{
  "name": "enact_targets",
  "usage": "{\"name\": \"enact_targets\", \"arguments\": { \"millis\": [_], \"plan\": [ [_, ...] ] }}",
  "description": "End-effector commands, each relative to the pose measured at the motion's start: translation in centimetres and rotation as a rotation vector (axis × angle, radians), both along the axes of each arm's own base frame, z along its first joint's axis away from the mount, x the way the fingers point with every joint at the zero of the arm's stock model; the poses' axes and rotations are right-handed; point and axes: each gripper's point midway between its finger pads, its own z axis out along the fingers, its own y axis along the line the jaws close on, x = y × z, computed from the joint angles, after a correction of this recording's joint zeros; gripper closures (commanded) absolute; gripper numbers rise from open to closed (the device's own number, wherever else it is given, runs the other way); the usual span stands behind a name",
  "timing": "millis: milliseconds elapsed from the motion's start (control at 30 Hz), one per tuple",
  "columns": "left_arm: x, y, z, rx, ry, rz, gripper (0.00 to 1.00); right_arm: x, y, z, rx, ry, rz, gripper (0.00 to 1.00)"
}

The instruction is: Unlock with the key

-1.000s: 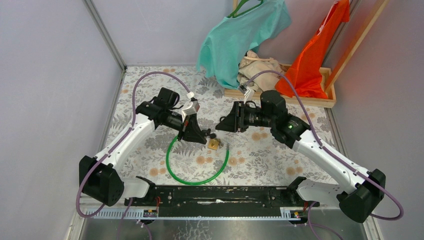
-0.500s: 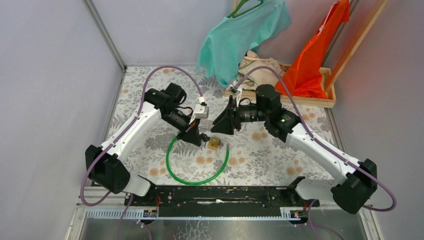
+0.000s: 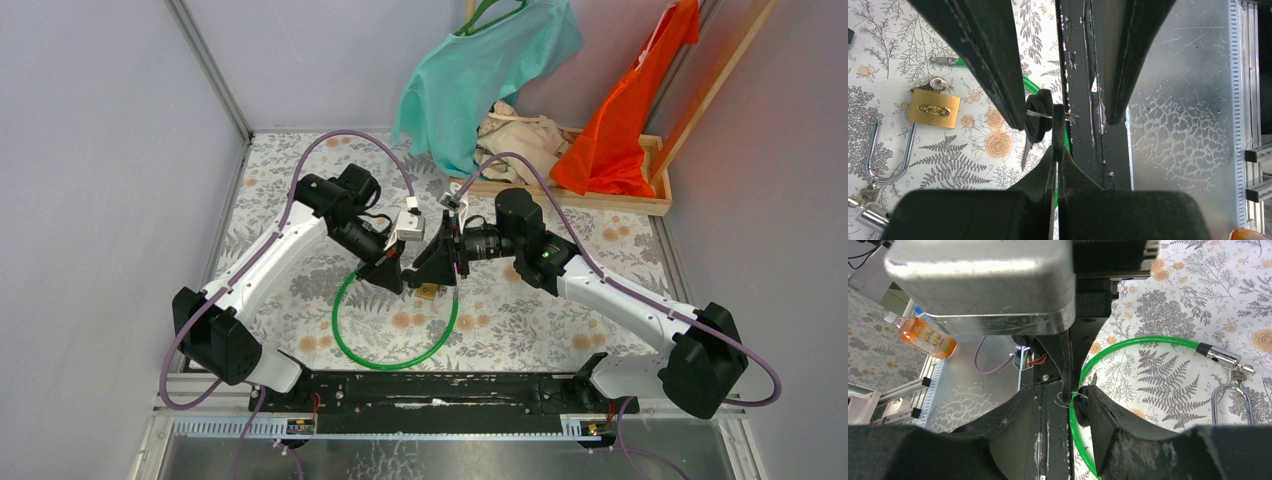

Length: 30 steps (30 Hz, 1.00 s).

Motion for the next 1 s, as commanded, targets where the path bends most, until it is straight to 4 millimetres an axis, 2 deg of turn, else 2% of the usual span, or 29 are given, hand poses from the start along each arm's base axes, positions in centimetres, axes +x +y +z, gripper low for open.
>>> {"name": "enact_targets", "arguments": {
  "millis": [0,133,333,500,600,800,833,967],
  "plan": [
    [-0.1,-0.4,0.9,-0.001,0.002,-0.002,1.0,0.2,1.0,2.4,0.101,-0.082,-0.001,0.52],
    [-0.2,-0.6,1.0,0.004,0.0,-0.007,1.0,0.2,1.2,1.9,0.094,-0.075,0.006,0.58],
    [-0.1,-0.6,1.2,0.016,-0.015,-0.003,1.0,-0.2,0.9,0.7,0.047,-0.063,0.021,0.81],
    [0.0,-0.5,1.3,0.021,-0.025,0.002,1.0,-0.9,0.1,-0.5,-0.001,-0.06,0.032,0.84],
    [0.1,-0.6,1.4,0.02,-0.023,0.004,1.0,-1.1,0.0,-0.6,-0.006,-0.062,0.042,1.0],
    [0.5,-0.7,2.1,0.016,-0.039,0.019,1.0,-1.1,-0.3,-0.2,0.002,-0.08,0.021,1.0],
    [0.6,-0.7,2.2,0.015,-0.044,0.025,0.97,-1.0,-0.5,0.0,0.013,-0.089,0.007,1.0],
    [0.3,-0.7,2.7,0.003,-0.052,0.037,0.53,-1.3,-1.1,1.2,0.107,-0.102,-0.051,1.0]
  ]
}}
